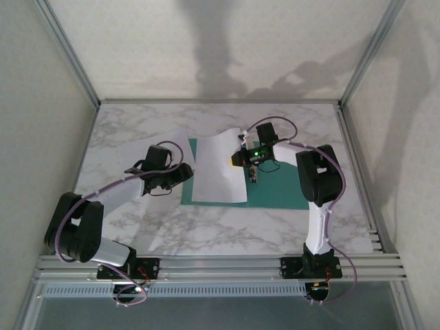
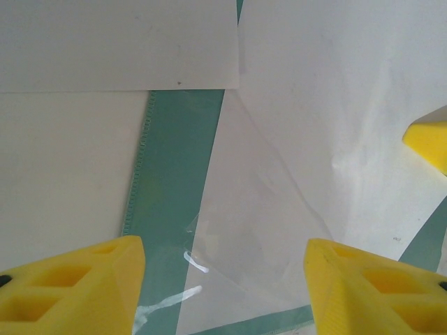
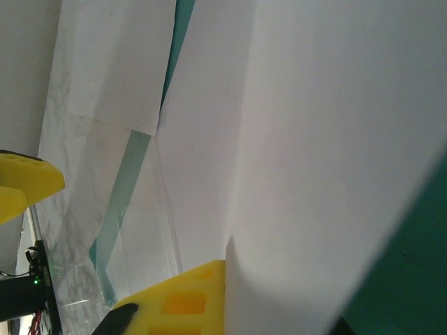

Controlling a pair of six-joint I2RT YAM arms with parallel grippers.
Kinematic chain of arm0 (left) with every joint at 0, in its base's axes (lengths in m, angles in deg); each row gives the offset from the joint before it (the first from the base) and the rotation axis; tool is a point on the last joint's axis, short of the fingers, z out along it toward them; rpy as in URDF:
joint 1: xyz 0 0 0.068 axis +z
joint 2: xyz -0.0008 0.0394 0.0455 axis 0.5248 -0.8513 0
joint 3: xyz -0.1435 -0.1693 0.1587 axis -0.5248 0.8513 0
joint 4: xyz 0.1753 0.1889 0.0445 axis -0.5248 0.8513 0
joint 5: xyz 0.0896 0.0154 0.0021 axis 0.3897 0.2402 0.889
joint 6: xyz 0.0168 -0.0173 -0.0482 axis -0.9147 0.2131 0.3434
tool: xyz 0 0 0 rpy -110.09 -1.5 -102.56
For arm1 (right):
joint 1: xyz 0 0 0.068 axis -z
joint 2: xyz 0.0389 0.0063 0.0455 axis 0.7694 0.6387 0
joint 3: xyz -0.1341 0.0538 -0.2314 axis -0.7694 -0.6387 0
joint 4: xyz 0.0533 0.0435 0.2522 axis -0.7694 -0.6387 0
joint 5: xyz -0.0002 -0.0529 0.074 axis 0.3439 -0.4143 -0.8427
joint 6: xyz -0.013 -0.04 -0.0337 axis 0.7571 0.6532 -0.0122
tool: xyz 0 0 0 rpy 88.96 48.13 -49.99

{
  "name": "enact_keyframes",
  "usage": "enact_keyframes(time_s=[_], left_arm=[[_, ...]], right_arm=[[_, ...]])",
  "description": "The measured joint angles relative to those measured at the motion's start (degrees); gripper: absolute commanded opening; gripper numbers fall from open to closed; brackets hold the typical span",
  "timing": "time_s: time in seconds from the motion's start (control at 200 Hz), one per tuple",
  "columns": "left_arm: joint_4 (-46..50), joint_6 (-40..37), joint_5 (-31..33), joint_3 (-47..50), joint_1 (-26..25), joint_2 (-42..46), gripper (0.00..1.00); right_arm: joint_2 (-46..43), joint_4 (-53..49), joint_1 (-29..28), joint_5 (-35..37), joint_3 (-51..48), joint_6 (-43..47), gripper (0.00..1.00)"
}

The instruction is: Put the files into the folder

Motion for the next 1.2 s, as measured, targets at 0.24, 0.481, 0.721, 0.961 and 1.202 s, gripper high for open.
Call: enact_keyframes(time_s=[0.24,0.481,0.721,0.961,1.202], left_arm=[[0.00,0.00,0.00,0.00,0.00,0.00,0.62],[0.00,0.00,0.00,0.00,0.00,0.00,0.62],[0.00,0.00,0.00,0.00,0.00,0.02,0.62],[0.02,0.00,0.00,0.00,0.00,0.02,0.62],[0.02,0.00,-0.02,0.00,0.11,0.02,0.62]], right_arm=[[2.03,-2.56,-0.11,0.87,4.46,0.61,0.29],[5.70,-6.05,0.09,1.31,10.43,1.49,0.32],[9.03,-8.17,1.14,1.29,16.31,1.86,0.32],[10.75,-10.43,1.90,1.27,19.85,3.30,0.25],[10.78,-11.52,1.88,1.64,19.91,5.46,0.15]])
